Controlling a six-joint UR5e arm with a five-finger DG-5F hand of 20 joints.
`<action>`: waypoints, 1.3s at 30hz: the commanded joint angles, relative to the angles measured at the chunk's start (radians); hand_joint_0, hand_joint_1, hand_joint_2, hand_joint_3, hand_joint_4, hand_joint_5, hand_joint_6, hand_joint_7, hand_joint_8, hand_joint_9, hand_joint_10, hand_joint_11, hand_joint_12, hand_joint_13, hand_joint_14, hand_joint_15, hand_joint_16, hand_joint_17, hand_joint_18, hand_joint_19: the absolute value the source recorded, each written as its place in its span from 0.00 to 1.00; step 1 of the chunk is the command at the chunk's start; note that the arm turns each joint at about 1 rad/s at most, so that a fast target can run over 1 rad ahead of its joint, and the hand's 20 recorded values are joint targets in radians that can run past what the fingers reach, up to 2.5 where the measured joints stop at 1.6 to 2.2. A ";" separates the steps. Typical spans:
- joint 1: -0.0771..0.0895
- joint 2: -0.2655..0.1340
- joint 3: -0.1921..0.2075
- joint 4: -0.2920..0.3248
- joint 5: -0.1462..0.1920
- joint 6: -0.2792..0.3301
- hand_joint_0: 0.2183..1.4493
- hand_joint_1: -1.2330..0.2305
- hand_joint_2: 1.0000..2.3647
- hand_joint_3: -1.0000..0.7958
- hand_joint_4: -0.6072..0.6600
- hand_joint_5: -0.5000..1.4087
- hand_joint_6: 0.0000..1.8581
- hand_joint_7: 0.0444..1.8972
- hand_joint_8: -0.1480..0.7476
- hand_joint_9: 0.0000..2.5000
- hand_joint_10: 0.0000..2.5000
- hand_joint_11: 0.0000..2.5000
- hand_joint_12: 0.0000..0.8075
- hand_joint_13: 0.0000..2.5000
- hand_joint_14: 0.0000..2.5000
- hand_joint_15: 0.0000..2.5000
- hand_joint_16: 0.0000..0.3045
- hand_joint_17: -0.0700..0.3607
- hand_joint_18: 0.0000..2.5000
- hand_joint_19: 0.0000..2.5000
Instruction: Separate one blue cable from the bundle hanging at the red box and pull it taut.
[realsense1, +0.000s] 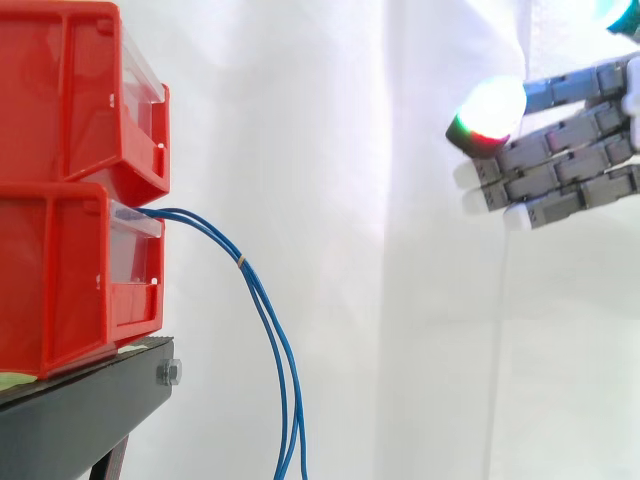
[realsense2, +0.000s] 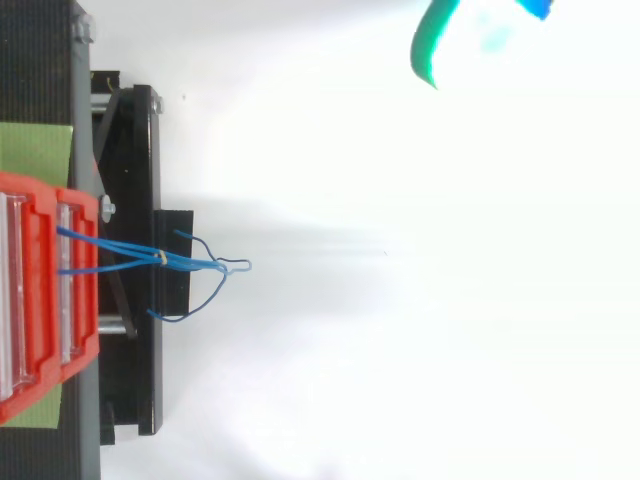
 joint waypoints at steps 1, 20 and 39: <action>0.002 -0.040 0.000 -0.004 0.011 0.064 0.25 0.55 0.00 0.28 0.64 0.13 0.27 0.41 0.46 0.03 0.00 0.00 0.44 0.00 0.00 0.01 0.18 0.44 0.00 0.09; 0.058 -0.172 0.000 0.076 0.119 0.075 0.26 0.56 0.00 0.28 0.65 0.13 0.27 0.42 0.48 0.06 0.00 0.01 0.44 0.00 0.00 0.02 0.17 0.44 0.00 0.10; 0.085 -0.206 0.012 0.211 0.225 0.009 0.26 0.52 0.00 0.28 0.68 0.14 0.27 0.41 0.50 0.12 0.00 0.02 0.46 0.08 0.00 0.02 0.18 0.45 0.07 0.09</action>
